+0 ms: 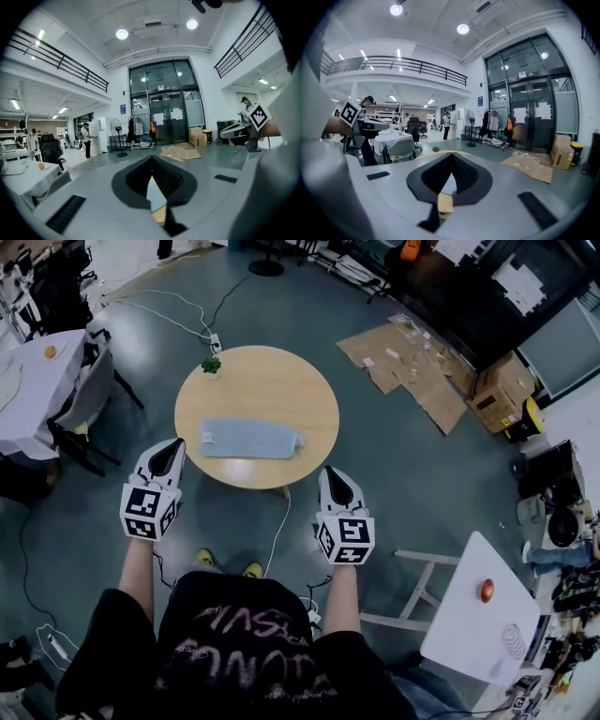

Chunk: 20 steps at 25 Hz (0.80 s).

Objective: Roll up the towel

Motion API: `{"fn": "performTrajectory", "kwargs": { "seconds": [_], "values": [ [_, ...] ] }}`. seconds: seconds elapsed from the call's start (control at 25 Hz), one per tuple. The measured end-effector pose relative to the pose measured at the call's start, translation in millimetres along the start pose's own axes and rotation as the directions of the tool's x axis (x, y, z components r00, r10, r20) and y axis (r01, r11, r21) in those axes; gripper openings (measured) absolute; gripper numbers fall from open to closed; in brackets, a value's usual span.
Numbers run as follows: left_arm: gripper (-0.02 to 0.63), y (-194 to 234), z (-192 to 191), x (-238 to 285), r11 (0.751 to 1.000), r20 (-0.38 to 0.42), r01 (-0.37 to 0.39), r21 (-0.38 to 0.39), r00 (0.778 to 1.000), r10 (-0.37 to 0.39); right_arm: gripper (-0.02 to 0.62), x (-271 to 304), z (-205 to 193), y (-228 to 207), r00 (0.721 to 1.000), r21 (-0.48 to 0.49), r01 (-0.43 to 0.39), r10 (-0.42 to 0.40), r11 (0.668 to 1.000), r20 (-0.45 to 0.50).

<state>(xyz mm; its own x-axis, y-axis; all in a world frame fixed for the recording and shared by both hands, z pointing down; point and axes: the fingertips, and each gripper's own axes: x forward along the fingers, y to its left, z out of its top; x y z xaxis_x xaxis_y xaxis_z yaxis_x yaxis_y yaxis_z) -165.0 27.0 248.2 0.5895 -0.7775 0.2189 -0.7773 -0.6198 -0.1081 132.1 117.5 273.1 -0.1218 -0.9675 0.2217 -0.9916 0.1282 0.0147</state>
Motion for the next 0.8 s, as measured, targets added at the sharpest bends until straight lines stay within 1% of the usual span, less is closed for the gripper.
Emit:
{"fn": "performTrajectory", "kwargs": {
  "seconds": [0.16, 0.32, 0.4, 0.52, 0.8],
  "values": [
    [0.011, 10, 8, -12, 0.999, 0.047, 0.023, -0.041, 0.999, -0.021, 0.006, -5, 14, 5, 0.999, -0.005, 0.039, -0.039, 0.999, 0.024],
    [0.011, 30, 18, -20, 0.999, 0.079, 0.013, -0.035, 0.997, -0.011, 0.005, -9, 29, 13, 0.995, 0.001, 0.084, -0.084, 0.996, 0.05],
    [0.011, 37, 23, -23, 0.999, 0.093, 0.026, -0.032, 0.995, -0.023, 0.006, -13, 34, 17, 0.993, 0.015, 0.101, -0.102, 0.995, 0.061],
    [0.011, 43, 32, -26, 0.999, 0.112, 0.035, -0.016, 0.993, -0.033, 0.005, -18, 41, 23, 0.989, 0.02, 0.123, -0.124, 0.992, 0.075],
    [0.011, 43, 45, -27, 0.997, 0.131, 0.059, 0.058, 0.989, -0.066, 0.005, -32, 49, 23, 0.976, 0.052, 0.191, -0.195, 0.98, 0.098]
  ]
}}
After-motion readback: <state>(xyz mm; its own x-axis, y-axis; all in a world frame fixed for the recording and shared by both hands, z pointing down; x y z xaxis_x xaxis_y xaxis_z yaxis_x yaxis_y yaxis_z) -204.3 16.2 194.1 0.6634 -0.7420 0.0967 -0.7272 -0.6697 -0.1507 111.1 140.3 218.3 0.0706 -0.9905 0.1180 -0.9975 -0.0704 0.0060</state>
